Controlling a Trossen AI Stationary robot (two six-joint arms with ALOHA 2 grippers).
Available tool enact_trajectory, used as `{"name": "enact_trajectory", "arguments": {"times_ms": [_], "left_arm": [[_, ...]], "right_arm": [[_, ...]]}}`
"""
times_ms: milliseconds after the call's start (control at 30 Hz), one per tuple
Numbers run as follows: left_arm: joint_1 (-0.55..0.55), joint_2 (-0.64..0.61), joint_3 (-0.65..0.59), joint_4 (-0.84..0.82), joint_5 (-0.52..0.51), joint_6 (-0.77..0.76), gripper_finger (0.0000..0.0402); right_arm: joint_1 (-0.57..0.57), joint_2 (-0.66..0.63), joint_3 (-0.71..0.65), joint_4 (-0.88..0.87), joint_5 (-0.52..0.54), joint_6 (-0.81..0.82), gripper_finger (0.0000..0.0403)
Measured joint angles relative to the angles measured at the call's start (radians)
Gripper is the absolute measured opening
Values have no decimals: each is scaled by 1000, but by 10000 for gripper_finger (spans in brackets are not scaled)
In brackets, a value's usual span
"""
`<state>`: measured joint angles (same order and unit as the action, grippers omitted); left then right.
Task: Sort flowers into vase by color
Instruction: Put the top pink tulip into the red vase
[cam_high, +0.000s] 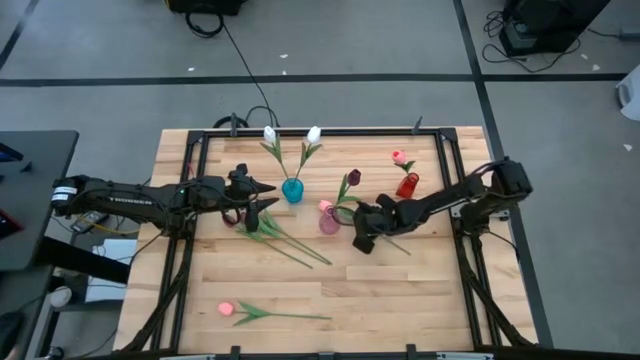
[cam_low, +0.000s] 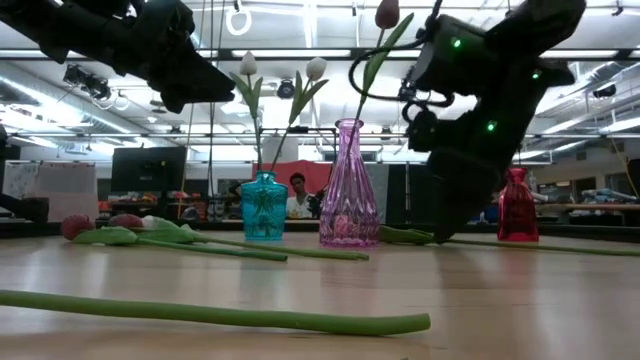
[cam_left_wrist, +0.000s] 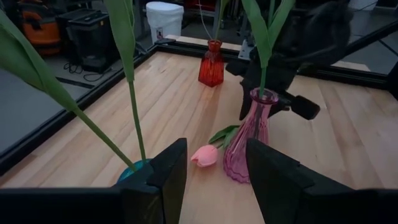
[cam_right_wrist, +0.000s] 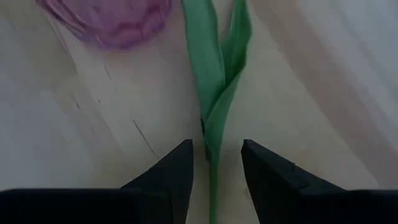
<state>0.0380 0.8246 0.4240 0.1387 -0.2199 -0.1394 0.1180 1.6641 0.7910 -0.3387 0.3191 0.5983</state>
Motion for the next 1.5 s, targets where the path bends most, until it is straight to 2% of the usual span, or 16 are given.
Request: {"name": "enact_trajectory", "arguments": {"times_ms": [100,267,300,400,567,700,767,900,1000,1167,1333,1500], "left_arm": [[0,0,0,-1,0,-1,170],[0,0,0,-3,0,-10,170],[0,0,0,-3,1,-16,170],[0,0,0,-4,5,-21,170],[0,0,0,-5,5,-22,170],[0,0,0,-5,6,-22,170],[0,0,0,-3,6,-22,170],[0,0,0,-2,6,-22,170],[0,0,0,-2,6,-22,170],[0,0,0,-2,6,-6,170],[0,0,0,-2,6,-3,170],[0,0,0,3,6,-3,170]], "right_arm": [[-9,26,2,18,-19,-9,122],[-7,63,6,26,-27,22,24],[-4,61,5,23,-27,35,16],[7,16,4,-17,-27,105,18],[55,-129,0,-220,-42,264,7],[120,-258,13,-416,-105,360,8],[157,-332,40,-513,-92,400,8],[222,-480,82,-642,21,467,8],[255,-599,91,-661,58,484,8],[308,-756,90,-559,84,286,7],[318,-884,90,-427,303,120,7],[304,-960,90,-344,542,-83,7]]}}
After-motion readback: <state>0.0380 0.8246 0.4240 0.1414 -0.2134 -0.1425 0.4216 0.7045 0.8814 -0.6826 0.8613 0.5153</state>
